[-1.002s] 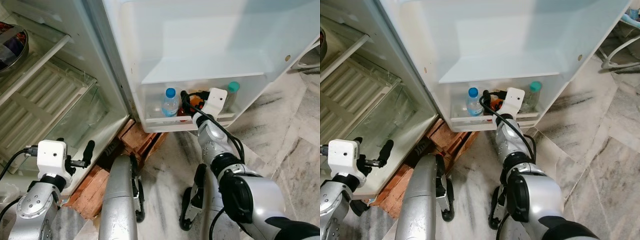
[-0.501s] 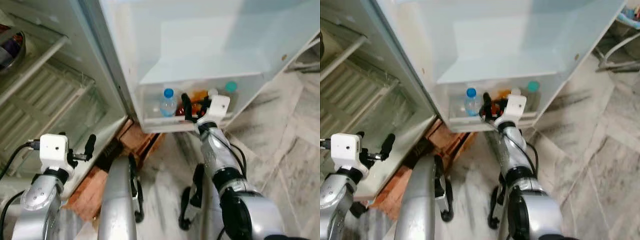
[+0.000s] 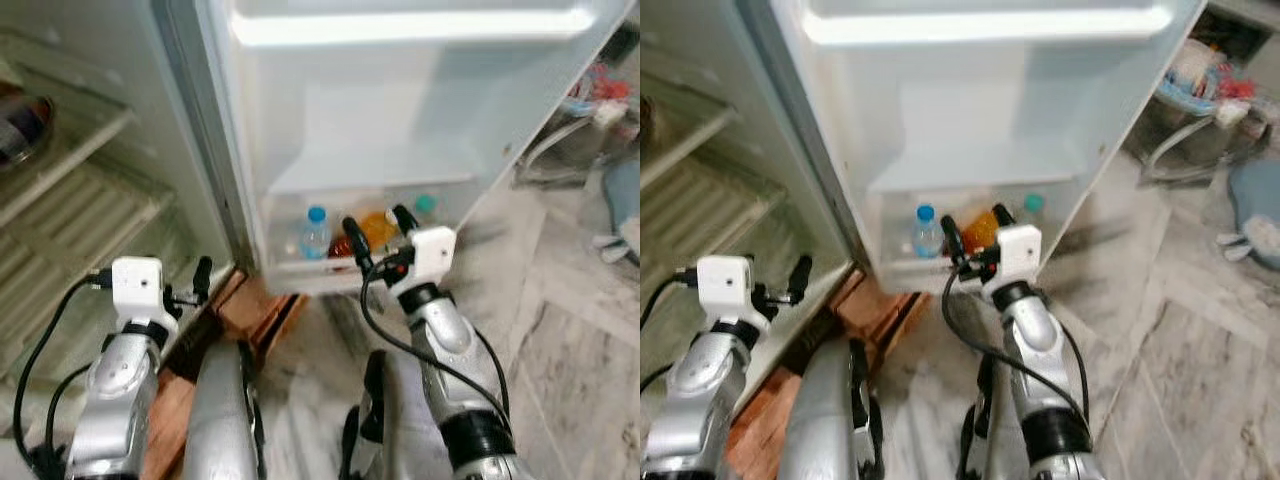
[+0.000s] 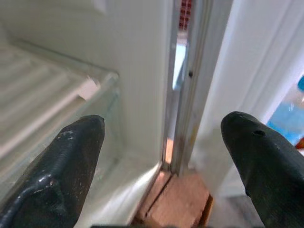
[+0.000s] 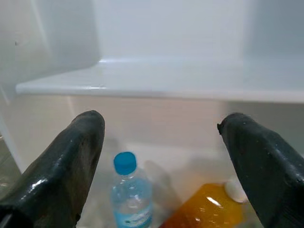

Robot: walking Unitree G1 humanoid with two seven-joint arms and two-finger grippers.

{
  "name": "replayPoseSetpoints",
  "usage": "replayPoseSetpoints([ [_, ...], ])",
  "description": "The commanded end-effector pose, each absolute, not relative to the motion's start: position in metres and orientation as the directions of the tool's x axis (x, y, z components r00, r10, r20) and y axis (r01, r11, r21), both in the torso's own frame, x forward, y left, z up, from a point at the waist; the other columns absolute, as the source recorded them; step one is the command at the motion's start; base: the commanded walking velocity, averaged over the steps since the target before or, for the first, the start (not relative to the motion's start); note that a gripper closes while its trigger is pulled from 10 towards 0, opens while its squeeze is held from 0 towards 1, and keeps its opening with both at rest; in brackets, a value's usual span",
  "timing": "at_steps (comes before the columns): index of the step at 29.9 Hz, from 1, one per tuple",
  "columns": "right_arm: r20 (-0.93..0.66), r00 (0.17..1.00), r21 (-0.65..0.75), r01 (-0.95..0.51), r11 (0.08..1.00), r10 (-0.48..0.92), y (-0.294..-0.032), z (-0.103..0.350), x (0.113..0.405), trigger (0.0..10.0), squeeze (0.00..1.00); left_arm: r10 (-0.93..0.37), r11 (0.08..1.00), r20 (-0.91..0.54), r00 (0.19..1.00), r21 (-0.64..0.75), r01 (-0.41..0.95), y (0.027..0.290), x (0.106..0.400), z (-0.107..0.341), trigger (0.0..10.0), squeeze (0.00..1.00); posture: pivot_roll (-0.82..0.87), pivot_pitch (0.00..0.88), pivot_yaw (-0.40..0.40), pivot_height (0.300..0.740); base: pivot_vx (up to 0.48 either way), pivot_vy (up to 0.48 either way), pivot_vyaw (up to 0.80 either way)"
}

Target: Restocking fridge

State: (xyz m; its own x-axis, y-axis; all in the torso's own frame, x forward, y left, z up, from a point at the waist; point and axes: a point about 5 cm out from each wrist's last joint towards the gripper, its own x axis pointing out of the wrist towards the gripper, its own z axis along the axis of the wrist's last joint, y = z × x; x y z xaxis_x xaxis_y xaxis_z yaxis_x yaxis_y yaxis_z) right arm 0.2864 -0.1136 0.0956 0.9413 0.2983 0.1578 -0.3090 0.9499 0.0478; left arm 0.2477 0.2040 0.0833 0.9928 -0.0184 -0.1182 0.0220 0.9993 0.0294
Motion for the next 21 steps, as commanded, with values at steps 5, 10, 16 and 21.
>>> replayPoseSetpoints([
  [5,0.096,0.960,-0.010,-0.263,0.965,0.263,-0.121,0.093,0.276,10.0,1.00,-0.011,1.000,-0.145,0.989,0.022,0.014,0.199,0.250,0.068,10.0,0.00,0.13,0.000,-0.055,0.587,0.000,0.000,0.00],
  [10,0.118,0.969,0.017,-0.221,0.975,0.217,-0.135,0.100,0.286,10.0,0.00,-0.061,0.998,-0.119,0.991,0.019,0.064,0.187,0.262,0.070,10.0,0.00,0.12,0.000,-0.056,0.606,0.000,0.000,0.00],
  [16,0.122,0.976,0.033,-0.187,0.982,0.182,-0.135,0.102,0.294,10.0,0.00,-0.086,0.994,-0.122,0.989,0.058,0.093,0.184,0.269,0.070,10.0,0.00,0.12,0.000,-0.044,0.651,0.000,0.000,0.00],
  [21,0.097,0.981,0.052,-0.174,0.983,0.169,-0.132,0.098,0.294,10.0,0.00,-0.105,0.993,-0.140,0.985,0.036,0.111,0.185,0.270,0.064,10.0,0.00,0.13,0.000,-0.038,0.681,0.000,0.000,0.00],
])
